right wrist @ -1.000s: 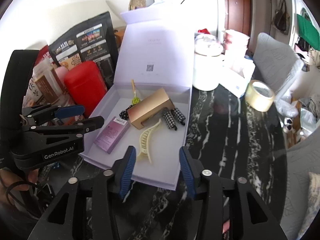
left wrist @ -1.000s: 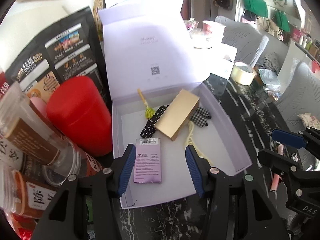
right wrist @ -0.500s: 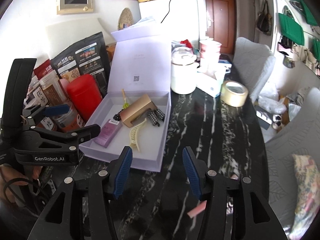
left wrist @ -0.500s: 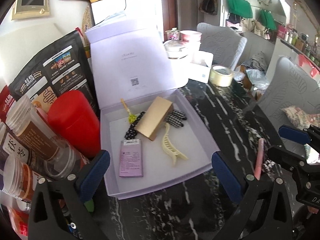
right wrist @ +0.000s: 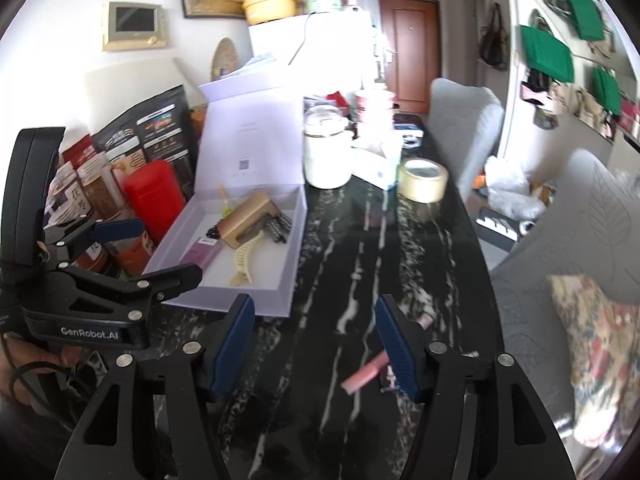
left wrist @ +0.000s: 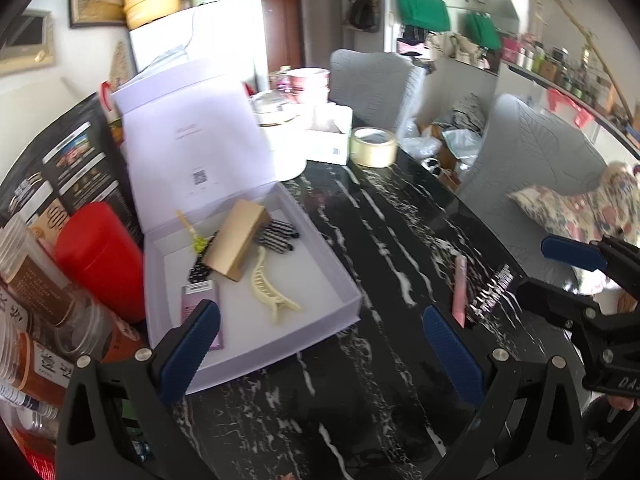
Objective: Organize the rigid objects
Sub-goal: 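Move both grippers away from the gift box toward the pink tube and black box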
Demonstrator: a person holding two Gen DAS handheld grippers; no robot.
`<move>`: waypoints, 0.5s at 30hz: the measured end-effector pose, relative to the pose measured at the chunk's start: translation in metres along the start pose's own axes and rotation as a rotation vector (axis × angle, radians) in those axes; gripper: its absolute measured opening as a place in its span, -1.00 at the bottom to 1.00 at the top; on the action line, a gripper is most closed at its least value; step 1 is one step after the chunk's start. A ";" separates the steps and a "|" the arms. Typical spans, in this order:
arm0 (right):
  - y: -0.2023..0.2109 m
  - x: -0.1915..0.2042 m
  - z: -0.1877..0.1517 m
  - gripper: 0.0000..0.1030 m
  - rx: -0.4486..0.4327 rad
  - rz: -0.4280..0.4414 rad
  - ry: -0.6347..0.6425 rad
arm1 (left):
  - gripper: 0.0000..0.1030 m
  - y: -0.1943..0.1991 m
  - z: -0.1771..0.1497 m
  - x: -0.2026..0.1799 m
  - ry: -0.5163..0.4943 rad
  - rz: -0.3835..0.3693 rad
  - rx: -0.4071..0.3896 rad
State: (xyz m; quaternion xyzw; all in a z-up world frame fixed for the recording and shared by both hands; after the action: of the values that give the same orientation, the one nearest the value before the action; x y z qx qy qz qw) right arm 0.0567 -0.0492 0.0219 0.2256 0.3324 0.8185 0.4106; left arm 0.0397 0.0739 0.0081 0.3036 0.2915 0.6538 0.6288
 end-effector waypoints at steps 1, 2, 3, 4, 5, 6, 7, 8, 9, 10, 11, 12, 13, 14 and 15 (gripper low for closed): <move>0.002 -0.005 -0.003 0.23 0.001 -0.008 -0.014 | 1.00 -0.001 -0.001 -0.005 -0.008 -0.015 0.003; 0.005 -0.009 -0.006 0.24 0.002 -0.017 -0.028 | 1.00 -0.001 -0.001 -0.008 -0.011 -0.026 0.005; 0.006 -0.013 -0.009 0.25 0.002 -0.023 -0.039 | 1.00 -0.002 -0.001 -0.012 -0.012 -0.040 0.007; 0.008 -0.017 -0.011 0.25 0.003 -0.030 -0.052 | 1.00 -0.004 -0.001 -0.016 -0.013 -0.057 0.009; 0.010 -0.021 -0.014 0.27 0.003 -0.035 -0.065 | 1.00 -0.005 -0.001 -0.019 -0.012 -0.071 0.009; 0.012 -0.026 -0.017 0.29 0.003 -0.039 -0.078 | 1.00 -0.008 -0.001 -0.024 -0.009 -0.085 0.015; 0.014 -0.031 -0.020 0.29 0.003 -0.043 -0.090 | 1.00 -0.010 -0.001 -0.026 -0.008 -0.091 0.021; 0.015 -0.034 -0.023 0.29 0.004 -0.047 -0.098 | 1.00 -0.012 -0.002 -0.030 -0.010 -0.102 0.029; 0.016 -0.038 -0.026 0.29 0.009 -0.056 -0.109 | 1.00 -0.015 -0.002 -0.034 -0.013 -0.115 0.035; 0.017 -0.042 -0.029 0.29 0.012 -0.064 -0.116 | 1.00 -0.018 -0.003 -0.040 -0.020 -0.134 0.041; 0.018 -0.045 -0.031 0.29 0.013 -0.071 -0.122 | 1.00 -0.020 -0.004 -0.044 -0.025 -0.145 0.045; 0.018 -0.048 -0.033 0.29 0.014 -0.077 -0.126 | 1.00 -0.023 -0.005 -0.051 -0.036 -0.161 0.048; 0.019 -0.052 -0.035 0.29 0.014 -0.082 -0.132 | 1.00 -0.024 -0.006 -0.055 -0.045 -0.170 0.050; 0.020 -0.056 -0.038 0.29 0.015 -0.087 -0.138 | 1.00 -0.027 -0.006 -0.060 -0.054 -0.179 0.052; 0.021 -0.059 -0.041 0.29 0.015 -0.090 -0.143 | 1.00 -0.030 -0.007 -0.066 -0.064 -0.189 0.056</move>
State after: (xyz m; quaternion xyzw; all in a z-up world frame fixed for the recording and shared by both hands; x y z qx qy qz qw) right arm 0.0522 -0.1219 0.0038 0.2716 0.3182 0.7785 0.4679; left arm 0.0552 0.0087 -0.0210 0.3128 0.3169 0.5730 0.6880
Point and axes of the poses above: each gripper's, at about its wrist camera, not at the fingertips, and y roughly against the way its jaws point, x to its left, z to its top, the point moved 4 cm from there along -y, roughly the way its jaws point, and after that the axes turned 3 degrees about x, right-handed, at the moved point
